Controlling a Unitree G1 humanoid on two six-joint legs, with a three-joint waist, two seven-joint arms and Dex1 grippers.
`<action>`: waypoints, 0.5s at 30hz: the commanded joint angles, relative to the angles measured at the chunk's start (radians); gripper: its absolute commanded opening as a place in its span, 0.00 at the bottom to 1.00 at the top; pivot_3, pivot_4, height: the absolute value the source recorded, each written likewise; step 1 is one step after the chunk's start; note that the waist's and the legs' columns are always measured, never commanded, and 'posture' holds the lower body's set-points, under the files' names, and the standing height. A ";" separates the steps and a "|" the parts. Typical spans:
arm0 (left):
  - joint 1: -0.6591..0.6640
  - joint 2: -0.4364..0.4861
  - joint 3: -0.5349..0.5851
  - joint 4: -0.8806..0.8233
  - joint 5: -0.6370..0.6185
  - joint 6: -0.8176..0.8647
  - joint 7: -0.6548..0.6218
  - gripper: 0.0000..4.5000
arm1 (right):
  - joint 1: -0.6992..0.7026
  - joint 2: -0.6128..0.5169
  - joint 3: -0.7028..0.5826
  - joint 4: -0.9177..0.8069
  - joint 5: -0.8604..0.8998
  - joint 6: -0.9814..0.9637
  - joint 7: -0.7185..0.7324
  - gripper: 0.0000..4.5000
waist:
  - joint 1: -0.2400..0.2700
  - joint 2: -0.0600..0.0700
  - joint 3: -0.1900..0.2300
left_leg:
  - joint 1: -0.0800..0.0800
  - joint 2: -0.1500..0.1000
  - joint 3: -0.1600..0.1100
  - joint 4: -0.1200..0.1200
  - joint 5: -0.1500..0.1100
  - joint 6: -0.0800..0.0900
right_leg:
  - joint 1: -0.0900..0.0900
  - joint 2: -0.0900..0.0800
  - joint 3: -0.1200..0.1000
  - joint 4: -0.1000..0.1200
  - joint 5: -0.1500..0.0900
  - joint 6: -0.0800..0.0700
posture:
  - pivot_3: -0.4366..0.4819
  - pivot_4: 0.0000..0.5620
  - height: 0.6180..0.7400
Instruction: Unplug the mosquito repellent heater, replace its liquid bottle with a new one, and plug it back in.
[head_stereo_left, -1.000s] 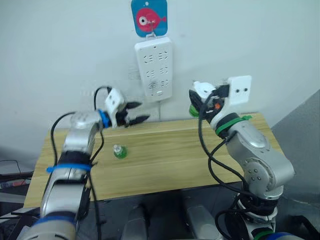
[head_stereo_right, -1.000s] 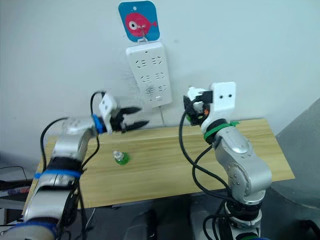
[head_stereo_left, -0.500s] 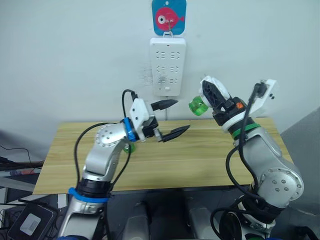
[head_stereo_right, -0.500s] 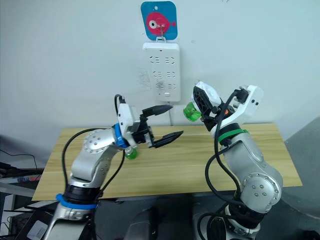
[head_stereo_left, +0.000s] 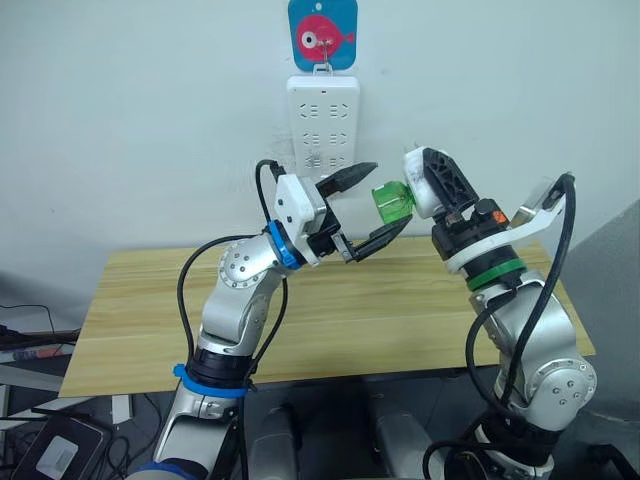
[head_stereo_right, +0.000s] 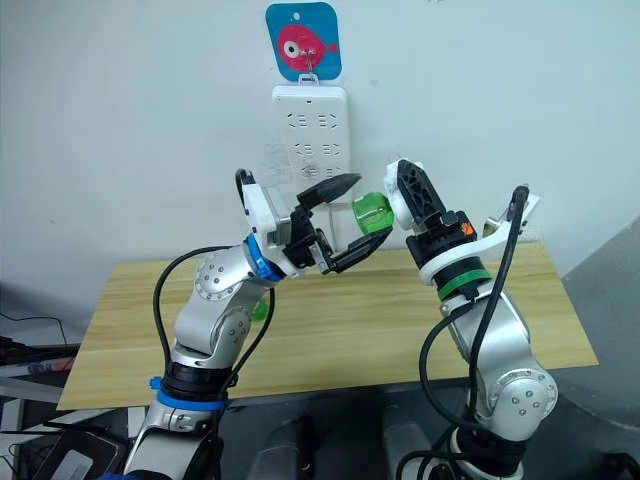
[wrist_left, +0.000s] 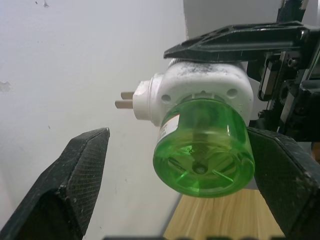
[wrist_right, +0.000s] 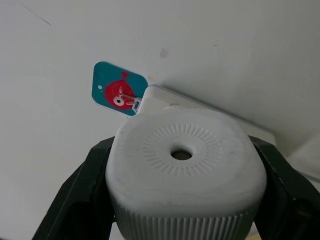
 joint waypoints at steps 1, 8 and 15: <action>0.012 0.014 0.000 -0.052 -0.031 -0.006 -0.011 1.00 | 0.009 -0.024 0.042 -0.032 0.047 -0.059 -0.015 0.67 | 0.000 0.000 0.000 | 0.000 0.000 0.000 0.000 0.000 0.000 | 0.000 0.000 0.000 0.000 0.000 0.000 | 0.34 0.35 1.00; -0.006 0.032 -0.007 -0.038 -0.053 0.005 -0.035 0.86 | 0.013 -0.087 0.091 -0.033 0.070 -0.126 -0.024 0.67 | 0.002 0.000 0.000 | 0.000 0.000 0.000 0.000 0.000 0.000 | 0.000 0.000 0.000 0.000 0.000 0.000 | 0.34 0.35 1.00; -0.008 0.044 -0.015 -0.034 -0.071 0.024 -0.053 0.51 | 0.014 -0.132 0.128 -0.034 0.086 -0.165 -0.022 0.67 | 0.003 0.000 0.000 | 0.000 0.000 0.000 0.000 0.000 0.000 | 0.000 0.000 0.000 0.000 0.000 0.000 | 0.34 0.35 1.00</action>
